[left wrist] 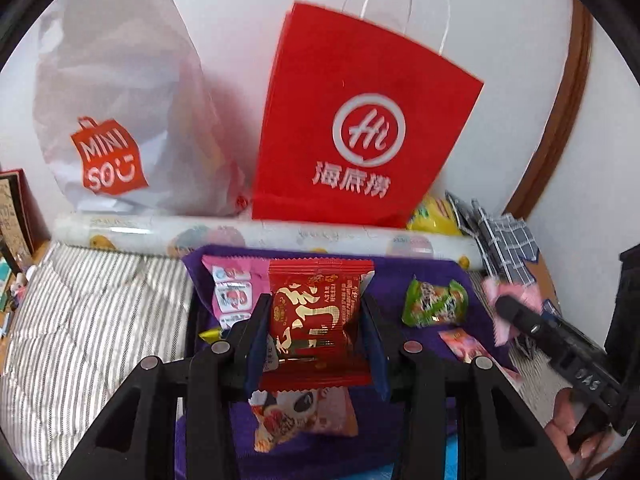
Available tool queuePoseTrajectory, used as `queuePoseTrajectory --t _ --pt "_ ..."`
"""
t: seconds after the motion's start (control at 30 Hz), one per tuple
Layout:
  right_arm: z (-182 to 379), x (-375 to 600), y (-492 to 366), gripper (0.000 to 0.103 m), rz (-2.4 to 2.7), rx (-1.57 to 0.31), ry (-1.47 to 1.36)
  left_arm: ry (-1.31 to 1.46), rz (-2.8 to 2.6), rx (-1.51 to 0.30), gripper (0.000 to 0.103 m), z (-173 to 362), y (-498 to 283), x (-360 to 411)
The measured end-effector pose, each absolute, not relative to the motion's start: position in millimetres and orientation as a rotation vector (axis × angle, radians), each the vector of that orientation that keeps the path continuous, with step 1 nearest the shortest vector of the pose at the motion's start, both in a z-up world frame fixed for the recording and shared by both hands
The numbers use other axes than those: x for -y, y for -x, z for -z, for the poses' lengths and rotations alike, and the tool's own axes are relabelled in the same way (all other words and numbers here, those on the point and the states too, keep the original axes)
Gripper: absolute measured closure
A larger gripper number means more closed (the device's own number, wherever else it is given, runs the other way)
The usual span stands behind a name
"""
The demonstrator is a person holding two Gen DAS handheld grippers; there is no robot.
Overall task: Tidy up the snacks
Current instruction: 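Open both grippers to drop the red packet and peach packet on the towel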
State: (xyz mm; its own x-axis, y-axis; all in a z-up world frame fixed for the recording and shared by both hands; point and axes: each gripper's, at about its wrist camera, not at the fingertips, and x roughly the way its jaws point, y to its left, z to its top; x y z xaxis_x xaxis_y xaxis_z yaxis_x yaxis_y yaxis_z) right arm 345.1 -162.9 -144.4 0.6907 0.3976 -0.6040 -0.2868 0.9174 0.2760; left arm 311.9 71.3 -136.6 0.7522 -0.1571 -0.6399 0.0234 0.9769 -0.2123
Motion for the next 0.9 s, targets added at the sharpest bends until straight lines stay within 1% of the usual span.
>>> queuePoseTrajectory --t 0.1,0.4,0.63,0.9 --pt "152 162 -344 0.052 -0.38 -0.718 -0.145 0.153 0.11 -0.722 0.062 140 -312 -66" --pt "155 167 -339 0.052 -0.376 -0.702 -0.152 0.187 0.123 -0.75 0.062 148 -309 -69" --pt "173 168 -351 0.052 -0.371 -0.767 -0.164 0.247 0.132 -0.788 0.062 157 -314 -73" --pt "186 158 -356 0.052 -0.407 -0.847 -0.108 0.315 0.161 -0.816 0.062 163 -316 -78"
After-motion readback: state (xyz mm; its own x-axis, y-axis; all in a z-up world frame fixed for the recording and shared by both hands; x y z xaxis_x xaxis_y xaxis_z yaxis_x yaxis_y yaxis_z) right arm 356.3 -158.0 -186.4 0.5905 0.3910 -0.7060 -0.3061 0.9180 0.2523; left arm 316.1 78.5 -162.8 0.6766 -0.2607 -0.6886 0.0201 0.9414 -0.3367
